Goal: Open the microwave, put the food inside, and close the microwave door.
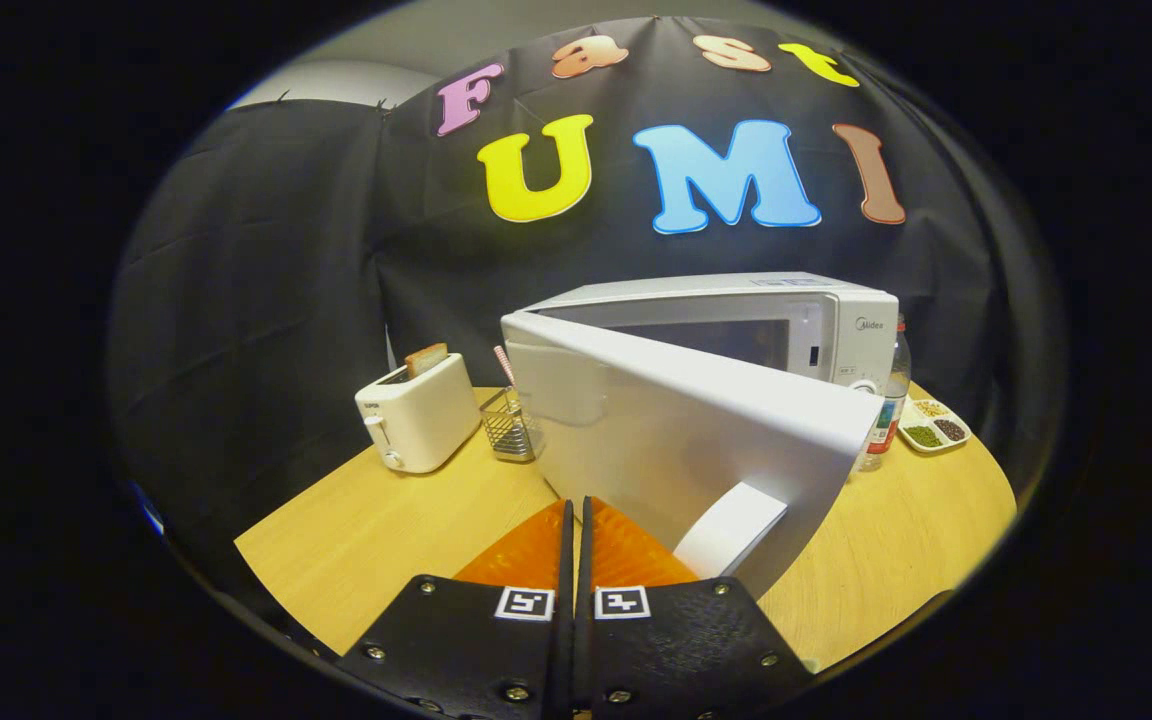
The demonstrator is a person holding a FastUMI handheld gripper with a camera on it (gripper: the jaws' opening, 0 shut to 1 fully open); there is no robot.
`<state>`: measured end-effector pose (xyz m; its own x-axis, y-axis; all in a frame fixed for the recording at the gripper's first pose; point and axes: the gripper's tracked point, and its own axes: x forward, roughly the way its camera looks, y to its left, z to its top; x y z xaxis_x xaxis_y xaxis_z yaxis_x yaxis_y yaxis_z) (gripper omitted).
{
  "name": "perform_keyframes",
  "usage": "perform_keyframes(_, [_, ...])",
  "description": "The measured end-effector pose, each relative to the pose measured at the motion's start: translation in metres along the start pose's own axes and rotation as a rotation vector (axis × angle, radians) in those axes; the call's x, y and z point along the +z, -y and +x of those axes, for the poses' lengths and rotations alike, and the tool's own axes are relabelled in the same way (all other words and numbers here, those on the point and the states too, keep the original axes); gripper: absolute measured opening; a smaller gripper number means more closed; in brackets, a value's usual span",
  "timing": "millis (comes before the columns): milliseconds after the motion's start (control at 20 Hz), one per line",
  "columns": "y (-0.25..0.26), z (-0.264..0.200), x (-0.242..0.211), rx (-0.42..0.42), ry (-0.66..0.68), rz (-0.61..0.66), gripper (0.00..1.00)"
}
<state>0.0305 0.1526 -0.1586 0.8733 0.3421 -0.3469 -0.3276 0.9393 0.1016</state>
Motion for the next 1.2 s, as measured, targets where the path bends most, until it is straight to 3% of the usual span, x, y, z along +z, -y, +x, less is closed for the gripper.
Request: perform_keyframes(1200, [0.143, 0.114, 0.057, -0.203, 0.023, 0.088, 0.01])
